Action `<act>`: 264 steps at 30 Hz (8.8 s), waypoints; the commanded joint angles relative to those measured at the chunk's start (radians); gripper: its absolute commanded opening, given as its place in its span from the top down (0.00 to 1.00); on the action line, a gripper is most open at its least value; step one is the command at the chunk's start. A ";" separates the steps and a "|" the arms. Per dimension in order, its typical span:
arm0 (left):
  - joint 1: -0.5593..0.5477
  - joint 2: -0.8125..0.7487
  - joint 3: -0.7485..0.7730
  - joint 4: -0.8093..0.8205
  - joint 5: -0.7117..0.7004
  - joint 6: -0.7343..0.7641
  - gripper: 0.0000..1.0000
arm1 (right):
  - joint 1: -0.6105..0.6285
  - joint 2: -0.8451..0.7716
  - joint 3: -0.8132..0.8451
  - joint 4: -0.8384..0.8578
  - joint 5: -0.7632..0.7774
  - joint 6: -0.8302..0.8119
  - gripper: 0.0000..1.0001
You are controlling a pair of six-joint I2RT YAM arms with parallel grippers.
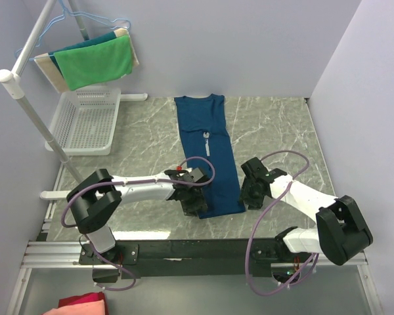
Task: Fold and stack the t-shirts
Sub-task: Fold the tshirt
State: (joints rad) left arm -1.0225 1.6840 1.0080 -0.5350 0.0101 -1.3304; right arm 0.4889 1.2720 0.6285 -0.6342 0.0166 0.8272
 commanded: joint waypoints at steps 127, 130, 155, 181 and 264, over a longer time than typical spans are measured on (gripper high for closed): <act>0.522 0.441 0.864 -0.115 -0.394 0.502 0.11 | -0.092 0.756 1.117 0.062 0.166 0.072 0.53; 0.527 0.407 0.828 -0.100 -0.368 0.505 0.11 | -0.090 0.719 1.065 0.079 0.158 0.073 0.55; 0.536 0.494 0.810 -0.155 0.042 0.510 0.98 | -0.030 0.716 0.904 0.051 -0.014 0.015 1.00; 0.581 0.727 1.106 -0.049 -0.034 0.478 0.96 | -0.130 1.017 1.329 -0.041 0.052 -0.002 1.00; 0.576 0.119 -0.023 0.150 0.082 0.513 0.99 | -0.093 0.429 0.292 0.320 -0.225 -0.074 1.00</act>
State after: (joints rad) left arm -0.4389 1.8408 1.0702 -0.2409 0.1867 -0.8337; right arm 0.3813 1.7668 0.9699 -0.2630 -0.2619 0.7502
